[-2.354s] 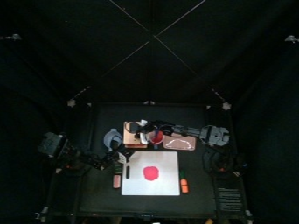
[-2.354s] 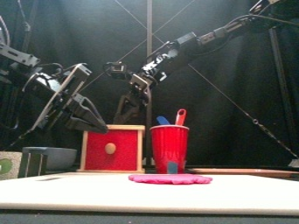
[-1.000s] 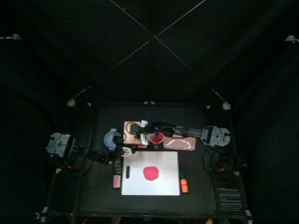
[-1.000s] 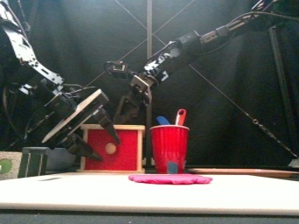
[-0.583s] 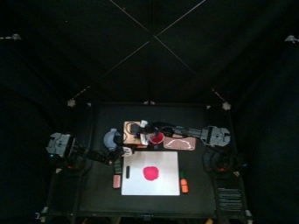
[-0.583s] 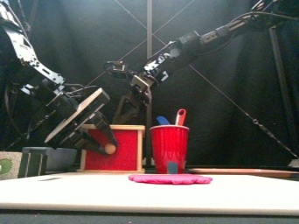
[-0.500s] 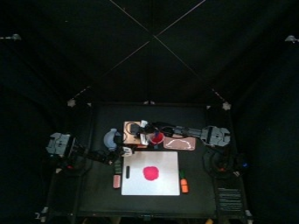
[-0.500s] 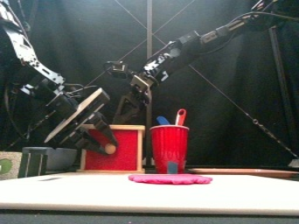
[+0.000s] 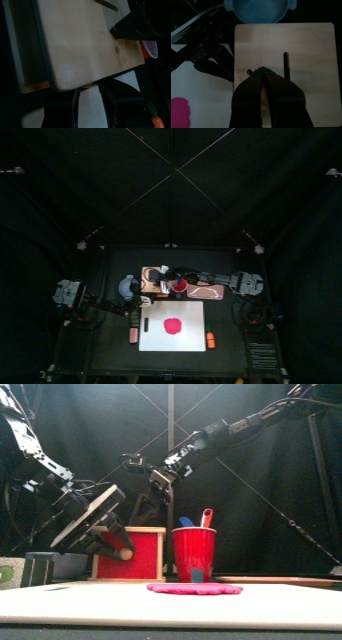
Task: Get the cutter from the drawer then cut the dough then place the extra dough in the bowl
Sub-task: Open the drawer
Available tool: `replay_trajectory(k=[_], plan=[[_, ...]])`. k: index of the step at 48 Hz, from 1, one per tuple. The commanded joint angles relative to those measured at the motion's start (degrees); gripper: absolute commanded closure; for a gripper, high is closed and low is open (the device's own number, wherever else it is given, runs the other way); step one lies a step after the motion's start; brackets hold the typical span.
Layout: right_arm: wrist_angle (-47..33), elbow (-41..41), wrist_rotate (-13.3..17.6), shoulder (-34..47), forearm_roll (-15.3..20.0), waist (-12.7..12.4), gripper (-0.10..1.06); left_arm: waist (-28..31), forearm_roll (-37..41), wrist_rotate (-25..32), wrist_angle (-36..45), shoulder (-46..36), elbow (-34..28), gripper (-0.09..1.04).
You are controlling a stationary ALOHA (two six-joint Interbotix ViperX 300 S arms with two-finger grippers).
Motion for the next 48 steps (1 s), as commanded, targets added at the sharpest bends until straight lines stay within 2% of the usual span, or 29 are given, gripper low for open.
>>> replay_trajectory(k=[1, 14, 31, 48], plan=[[0.1, -0.1, 0.0, 0.4, -0.4, 0.0, 0.91, -2.3, -1.2, 0.0, 0.3, -0.4, -0.5, 0.38], [0.1, -0.5, 0.0, 1.1, -0.4, 0.0, 0.91, -5.8, -3.5, 0.0, 0.3, -0.8, -0.4, 0.38], [0.1, -0.7, 0.1, 1.2, -2.1, -0.1, 0.91, -7.7, -3.6, 0.0, 0.4, -1.6, -0.5, 0.38], [0.1, -0.9, 0.1, 1.4, -2.2, -0.3, 0.91, -10.0, -4.5, 0.0, 0.7, -2.0, -0.7, 0.38]])
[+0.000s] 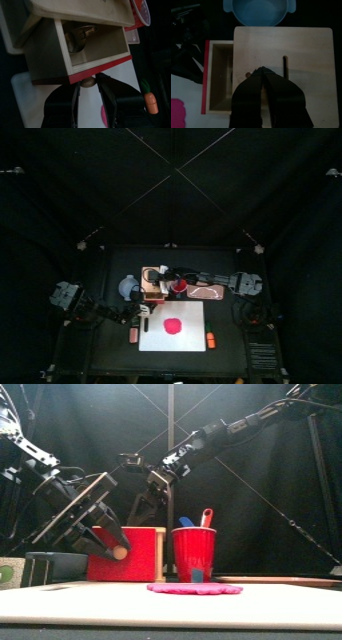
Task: Get the cutter from the drawer then cut the dough then place the extra dough in the bowl
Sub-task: Open the drawer
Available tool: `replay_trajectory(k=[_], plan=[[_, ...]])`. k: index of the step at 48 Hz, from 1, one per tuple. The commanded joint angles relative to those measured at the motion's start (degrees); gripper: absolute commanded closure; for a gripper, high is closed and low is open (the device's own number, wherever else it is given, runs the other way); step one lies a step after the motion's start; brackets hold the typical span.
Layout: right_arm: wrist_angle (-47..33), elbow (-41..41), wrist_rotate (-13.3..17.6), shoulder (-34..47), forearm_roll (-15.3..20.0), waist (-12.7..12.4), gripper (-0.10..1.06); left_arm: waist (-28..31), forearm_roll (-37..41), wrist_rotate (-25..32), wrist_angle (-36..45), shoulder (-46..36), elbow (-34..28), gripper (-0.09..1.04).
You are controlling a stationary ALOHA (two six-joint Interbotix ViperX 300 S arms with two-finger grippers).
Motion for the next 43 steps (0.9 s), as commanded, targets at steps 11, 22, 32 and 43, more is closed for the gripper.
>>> replay_trajectory(k=[11, 22, 32, 43], plan=[[0.2, 0.2, 0.1, 0.7, -0.4, -0.4, 0.91, -2.0, -0.3, 0.1, 0.9, -1.1, -0.9, 0.38], [0.2, 0.2, 0.1, 0.8, -0.4, -0.4, 0.91, -2.8, -0.4, 0.1, 1.9, -1.3, -1.2, 0.38], [0.2, 0.2, 0.1, 0.9, -0.4, -0.4, 0.91, -3.7, -1.1, 0.1, 1.9, -1.3, -1.6, 0.38], [0.2, 0.2, 0.1, 0.8, -0.4, -0.4, 0.91, -3.9, -1.5, 0.1, 1.9, -1.2, -1.1, 0.37]])
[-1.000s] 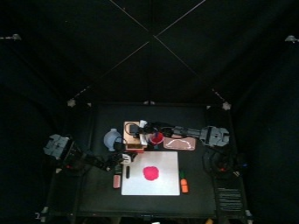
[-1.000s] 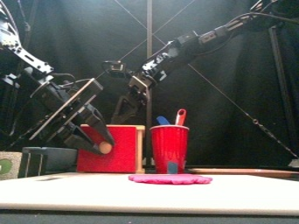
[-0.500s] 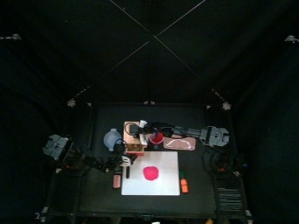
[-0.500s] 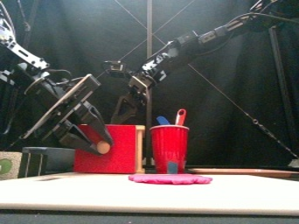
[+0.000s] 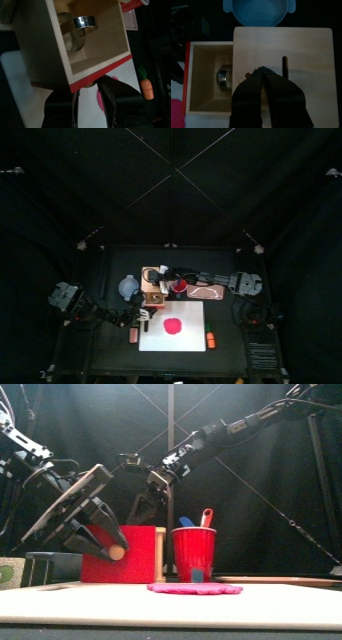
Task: Get the cutter from the drawer then cut the dough then place the extra dough in the bowl
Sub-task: Open the drawer
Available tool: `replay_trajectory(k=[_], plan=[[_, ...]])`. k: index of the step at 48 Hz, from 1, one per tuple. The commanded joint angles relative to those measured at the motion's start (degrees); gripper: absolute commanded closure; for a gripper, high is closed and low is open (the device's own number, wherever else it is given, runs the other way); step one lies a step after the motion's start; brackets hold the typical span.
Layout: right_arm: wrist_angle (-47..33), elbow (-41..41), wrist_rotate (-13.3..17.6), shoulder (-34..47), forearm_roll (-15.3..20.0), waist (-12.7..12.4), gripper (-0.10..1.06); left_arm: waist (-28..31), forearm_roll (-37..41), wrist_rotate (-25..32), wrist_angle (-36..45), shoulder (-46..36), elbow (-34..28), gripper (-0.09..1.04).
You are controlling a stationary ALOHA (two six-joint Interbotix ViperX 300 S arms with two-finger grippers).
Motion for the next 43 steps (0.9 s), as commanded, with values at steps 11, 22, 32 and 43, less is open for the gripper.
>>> replay_trajectory(k=[11, 22, 32, 43], plan=[[0.3, 0.2, 0.1, 0.7, -0.4, -0.4, 0.91, -0.6, -0.2, 0.0, -0.2, -0.8, 0.0, 0.35], [0.3, 0.2, 0.0, 0.7, -0.4, -0.4, 0.91, -0.4, 0.0, 0.0, -0.2, -0.9, 0.4, 0.28], [0.3, 0.3, 0.0, 0.8, -0.4, -0.4, 0.91, -0.4, 0.0, 0.0, -0.2, -0.9, 0.4, 0.13], [0.3, 0.2, 0.0, 1.0, -0.4, -0.4, 0.91, -0.6, 0.0, 0.0, -0.2, -1.2, 0.2, 0.08]])
